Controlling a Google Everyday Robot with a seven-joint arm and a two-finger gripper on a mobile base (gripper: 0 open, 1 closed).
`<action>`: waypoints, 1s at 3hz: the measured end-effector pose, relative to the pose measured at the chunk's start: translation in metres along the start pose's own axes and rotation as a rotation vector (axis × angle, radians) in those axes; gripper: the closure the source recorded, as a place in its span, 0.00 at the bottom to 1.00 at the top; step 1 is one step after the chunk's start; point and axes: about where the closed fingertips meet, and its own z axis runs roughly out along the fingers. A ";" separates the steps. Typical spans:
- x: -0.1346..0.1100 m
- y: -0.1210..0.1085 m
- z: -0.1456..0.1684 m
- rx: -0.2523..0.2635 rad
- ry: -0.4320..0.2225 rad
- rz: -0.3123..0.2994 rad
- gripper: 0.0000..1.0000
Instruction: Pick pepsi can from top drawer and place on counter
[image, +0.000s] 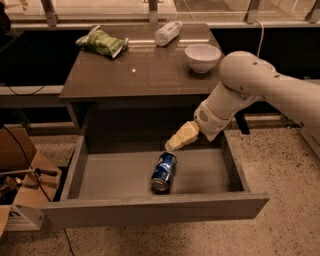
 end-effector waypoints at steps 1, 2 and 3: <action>0.011 -0.011 0.031 0.041 0.093 0.138 0.00; 0.012 -0.005 0.053 0.096 0.148 0.232 0.00; 0.010 -0.001 0.070 0.118 0.158 0.323 0.00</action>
Offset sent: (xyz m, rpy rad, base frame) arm -0.0123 0.0276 -0.0688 -0.2497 0.2291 -0.2786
